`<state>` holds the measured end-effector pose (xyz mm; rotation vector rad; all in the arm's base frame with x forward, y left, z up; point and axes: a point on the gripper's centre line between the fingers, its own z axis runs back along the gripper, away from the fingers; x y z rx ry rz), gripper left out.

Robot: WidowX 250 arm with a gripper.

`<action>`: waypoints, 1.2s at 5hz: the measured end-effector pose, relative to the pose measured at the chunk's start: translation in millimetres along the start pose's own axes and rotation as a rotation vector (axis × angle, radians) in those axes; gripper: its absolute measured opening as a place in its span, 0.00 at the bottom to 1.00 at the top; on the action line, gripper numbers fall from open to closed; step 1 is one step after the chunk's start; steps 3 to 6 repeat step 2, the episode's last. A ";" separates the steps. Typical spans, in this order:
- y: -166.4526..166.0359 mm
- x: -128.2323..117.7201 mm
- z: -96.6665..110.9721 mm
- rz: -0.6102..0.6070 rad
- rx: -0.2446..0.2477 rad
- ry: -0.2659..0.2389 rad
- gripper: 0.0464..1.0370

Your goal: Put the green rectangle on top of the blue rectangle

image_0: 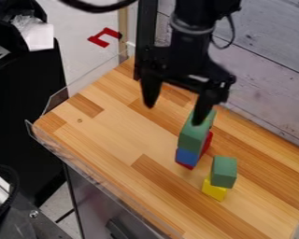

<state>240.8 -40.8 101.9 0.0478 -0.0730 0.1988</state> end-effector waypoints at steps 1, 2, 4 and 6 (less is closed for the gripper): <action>10.8 -10.7 -20.0 -0.066 0.060 0.062 0.96; 17.0 -19.7 -31.0 -0.108 0.063 0.085 0.96; 17.0 -19.7 -31.0 -0.108 0.063 0.085 0.96; 17.0 -19.7 -31.0 -0.108 0.063 0.085 0.96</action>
